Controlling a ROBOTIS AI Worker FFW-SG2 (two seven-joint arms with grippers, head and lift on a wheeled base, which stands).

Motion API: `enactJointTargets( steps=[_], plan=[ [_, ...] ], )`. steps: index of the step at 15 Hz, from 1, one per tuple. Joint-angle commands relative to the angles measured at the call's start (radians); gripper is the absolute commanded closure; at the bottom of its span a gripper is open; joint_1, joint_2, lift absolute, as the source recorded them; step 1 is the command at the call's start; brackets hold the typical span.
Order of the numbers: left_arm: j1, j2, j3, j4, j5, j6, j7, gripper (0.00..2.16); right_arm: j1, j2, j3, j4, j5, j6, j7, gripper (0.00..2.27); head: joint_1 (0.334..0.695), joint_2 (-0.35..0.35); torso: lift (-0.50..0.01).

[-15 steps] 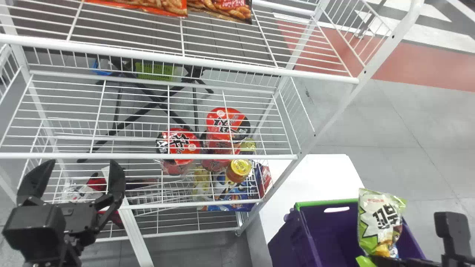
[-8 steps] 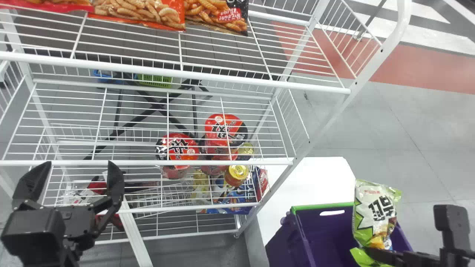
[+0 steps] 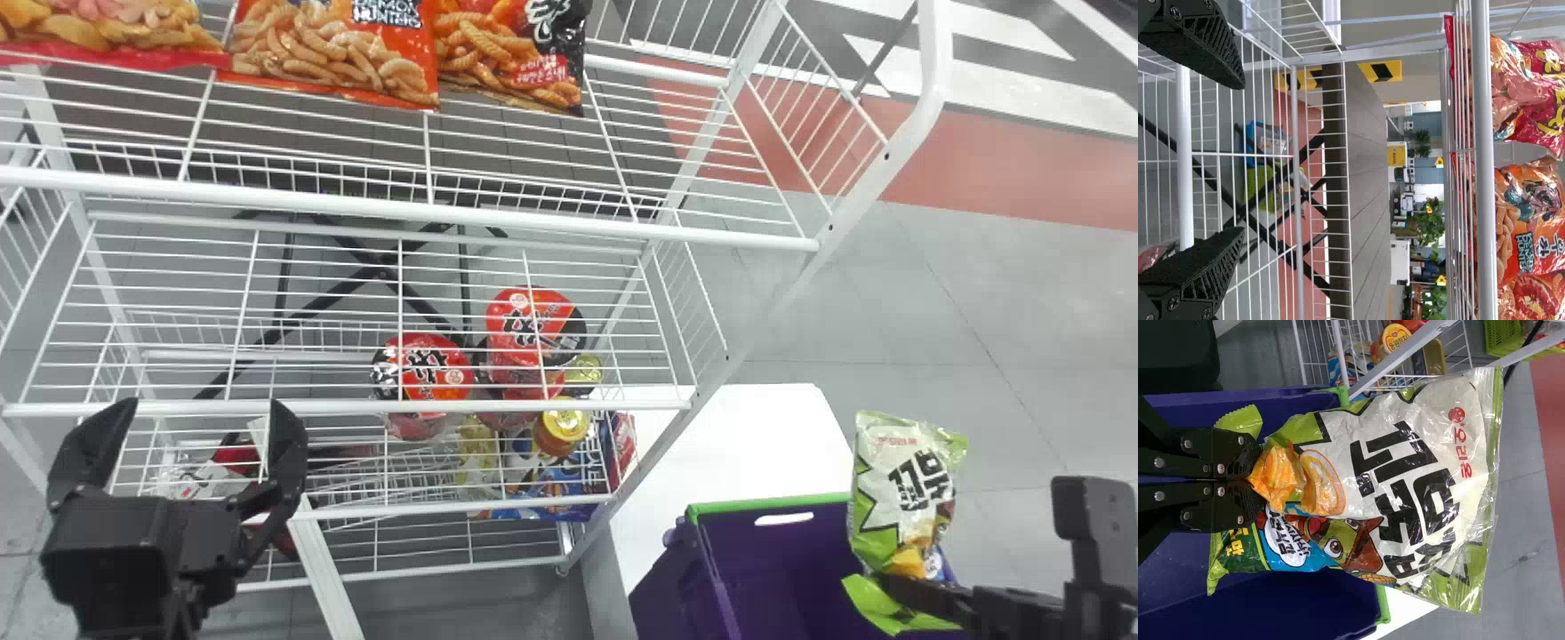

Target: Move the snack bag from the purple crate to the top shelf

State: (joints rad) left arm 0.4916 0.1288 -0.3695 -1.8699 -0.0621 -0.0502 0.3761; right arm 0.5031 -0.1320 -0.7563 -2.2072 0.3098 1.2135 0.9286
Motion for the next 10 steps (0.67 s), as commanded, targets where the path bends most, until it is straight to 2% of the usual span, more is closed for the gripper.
enactJointTargets(
  steps=[1,10],
  plan=[
    [-0.001,0.000,0.001,-0.002,-0.002,0.001,0.007,0.03,0.000,0.011,-0.003,-0.039,-0.006,0.007,0.003,1.86,0.695,-0.350,-0.228],
    [-0.004,0.000,-0.003,-0.018,-0.012,0.025,0.012,0.03,0.002,0.020,-0.009,-0.071,-0.026,0.019,0.012,1.86,0.695,-0.350,-0.192]
  ],
)
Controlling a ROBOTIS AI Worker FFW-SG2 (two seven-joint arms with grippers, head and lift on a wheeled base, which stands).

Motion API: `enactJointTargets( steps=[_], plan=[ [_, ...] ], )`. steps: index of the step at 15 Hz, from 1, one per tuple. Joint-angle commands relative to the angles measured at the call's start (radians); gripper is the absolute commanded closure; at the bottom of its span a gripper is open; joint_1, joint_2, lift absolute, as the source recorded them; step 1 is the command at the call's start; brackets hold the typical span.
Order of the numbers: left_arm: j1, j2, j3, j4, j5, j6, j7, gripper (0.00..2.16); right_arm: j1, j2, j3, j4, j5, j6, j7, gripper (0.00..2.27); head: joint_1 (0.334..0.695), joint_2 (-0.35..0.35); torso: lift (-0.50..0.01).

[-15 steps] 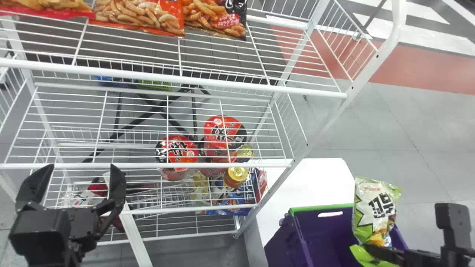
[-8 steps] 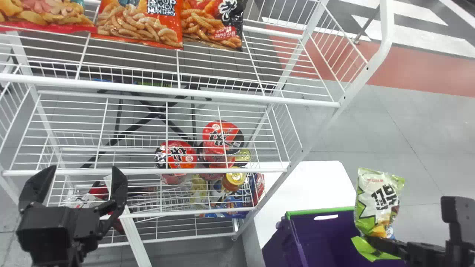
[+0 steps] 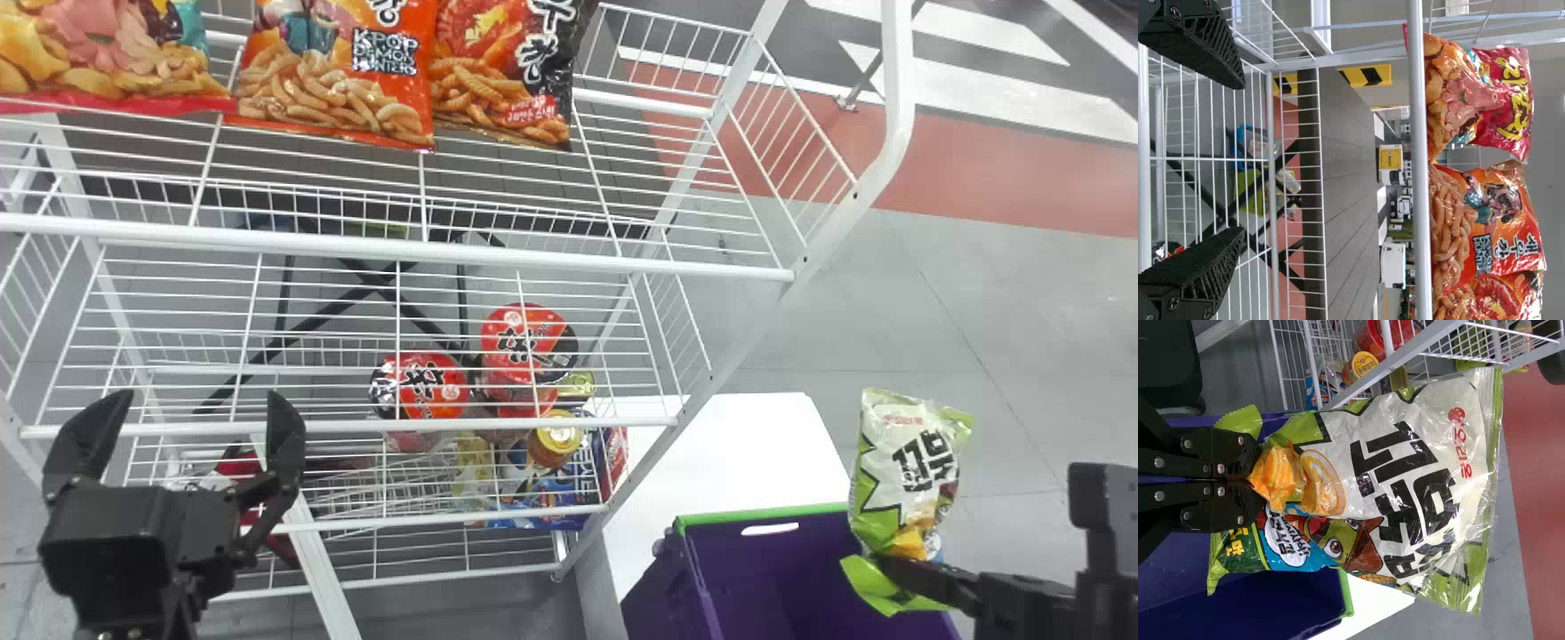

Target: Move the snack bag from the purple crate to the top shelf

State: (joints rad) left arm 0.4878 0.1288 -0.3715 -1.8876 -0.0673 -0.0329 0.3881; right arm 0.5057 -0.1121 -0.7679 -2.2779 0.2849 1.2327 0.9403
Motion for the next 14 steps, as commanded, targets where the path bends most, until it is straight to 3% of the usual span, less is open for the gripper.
enactJointTargets(
  steps=[1,14],
  plan=[
    [0.000,0.000,-0.001,-0.001,-0.008,0.011,0.002,0.03,-0.003,0.000,0.002,0.000,-0.003,0.000,0.000,1.86,0.695,-0.350,-0.188],
    [0.002,0.000,-0.003,-0.015,-0.012,0.035,0.005,0.03,-0.009,0.000,0.009,-0.006,-0.003,-0.003,0.006,1.86,0.695,-0.350,-0.135]
  ],
)
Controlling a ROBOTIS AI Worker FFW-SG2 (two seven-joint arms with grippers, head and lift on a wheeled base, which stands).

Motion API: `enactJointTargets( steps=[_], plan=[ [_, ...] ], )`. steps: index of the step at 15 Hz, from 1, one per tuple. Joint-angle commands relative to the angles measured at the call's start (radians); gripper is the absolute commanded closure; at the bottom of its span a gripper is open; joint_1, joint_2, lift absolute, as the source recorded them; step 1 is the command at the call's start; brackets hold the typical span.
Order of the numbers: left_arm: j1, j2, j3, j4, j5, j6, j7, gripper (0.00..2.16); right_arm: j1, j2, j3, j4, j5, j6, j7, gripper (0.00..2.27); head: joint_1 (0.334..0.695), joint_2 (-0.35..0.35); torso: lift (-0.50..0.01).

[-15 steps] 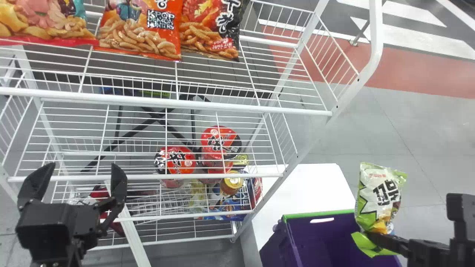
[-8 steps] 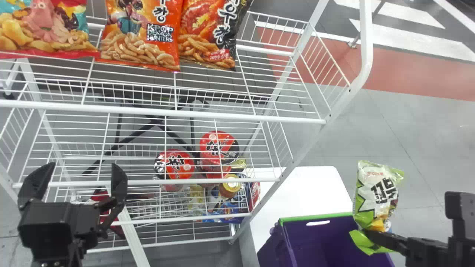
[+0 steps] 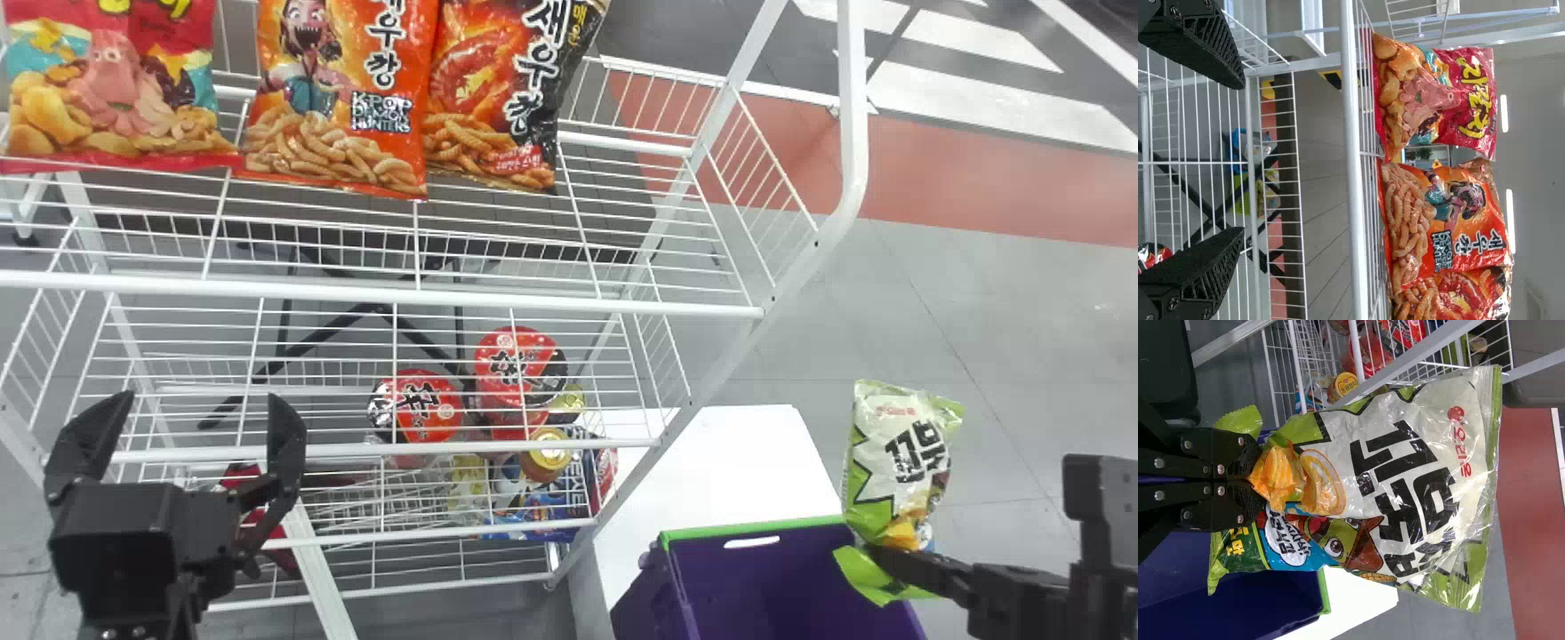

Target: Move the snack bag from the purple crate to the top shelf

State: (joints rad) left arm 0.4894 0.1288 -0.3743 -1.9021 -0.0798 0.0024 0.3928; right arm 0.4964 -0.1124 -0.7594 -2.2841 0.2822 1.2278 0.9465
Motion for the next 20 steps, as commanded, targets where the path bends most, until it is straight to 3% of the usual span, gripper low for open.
enactJointTargets(
  steps=[1,20],
  plan=[
    [0.000,0.000,0.000,0.000,0.000,0.000,0.000,0.03,-0.001,0.000,-0.003,0.000,0.000,0.002,0.000,1.86,0.695,-0.350,-0.132],
    [-0.006,0.000,-0.011,0.000,-0.005,0.006,0.000,0.03,-0.004,0.002,-0.005,-0.034,0.006,0.020,0.009,1.86,0.695,-0.350,-0.056]
  ],
)
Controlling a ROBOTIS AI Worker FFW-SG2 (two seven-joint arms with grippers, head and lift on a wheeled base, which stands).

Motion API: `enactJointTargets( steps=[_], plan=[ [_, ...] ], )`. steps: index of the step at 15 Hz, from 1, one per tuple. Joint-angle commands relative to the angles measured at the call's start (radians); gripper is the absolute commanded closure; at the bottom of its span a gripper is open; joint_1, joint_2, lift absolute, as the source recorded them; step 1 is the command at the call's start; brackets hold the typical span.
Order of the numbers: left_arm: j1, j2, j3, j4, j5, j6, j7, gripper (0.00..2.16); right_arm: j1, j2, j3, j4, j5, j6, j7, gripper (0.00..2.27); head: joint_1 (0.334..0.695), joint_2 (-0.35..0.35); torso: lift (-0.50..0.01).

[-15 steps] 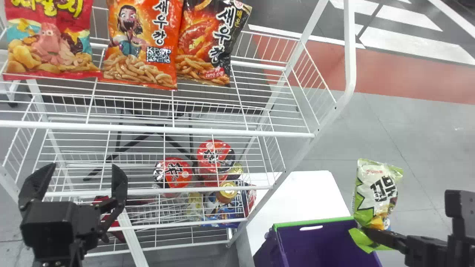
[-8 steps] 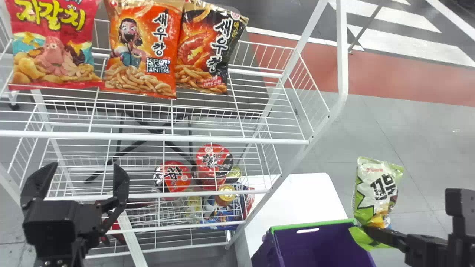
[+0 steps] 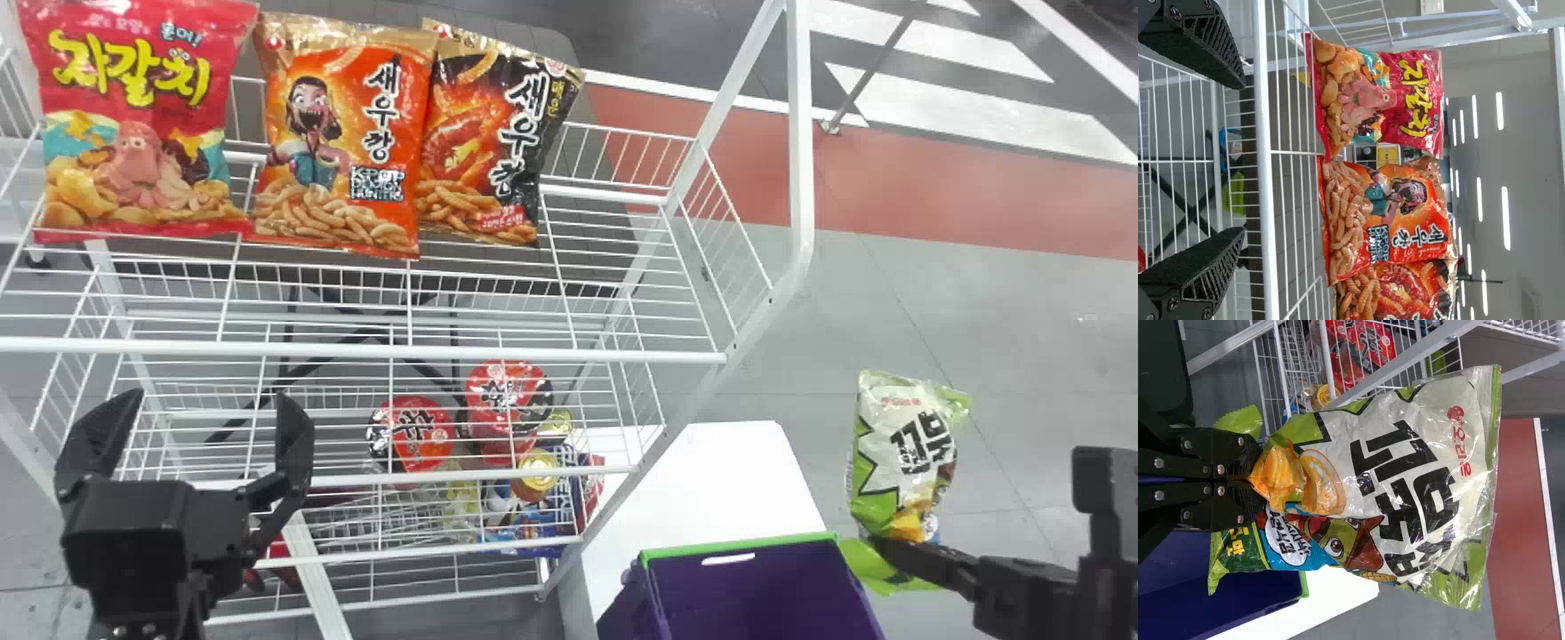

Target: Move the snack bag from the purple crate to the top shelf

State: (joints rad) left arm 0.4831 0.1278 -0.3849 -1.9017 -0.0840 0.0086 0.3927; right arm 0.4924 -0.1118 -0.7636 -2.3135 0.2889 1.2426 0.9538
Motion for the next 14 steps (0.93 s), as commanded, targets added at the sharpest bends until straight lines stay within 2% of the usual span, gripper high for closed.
enactJointTargets(
  steps=[1,14],
  plan=[
    [0.000,-0.001,0.000,0.000,0.000,0.000,0.000,0.03,0.000,0.000,0.000,-0.006,-0.001,0.008,0.002,1.86,0.695,-0.350,-0.052],
    [0.000,-0.001,0.000,0.001,0.001,0.000,0.002,0.03,-0.003,0.000,0.007,-0.009,-0.002,0.027,0.002,1.86,0.695,-0.350,0.000]
  ],
)
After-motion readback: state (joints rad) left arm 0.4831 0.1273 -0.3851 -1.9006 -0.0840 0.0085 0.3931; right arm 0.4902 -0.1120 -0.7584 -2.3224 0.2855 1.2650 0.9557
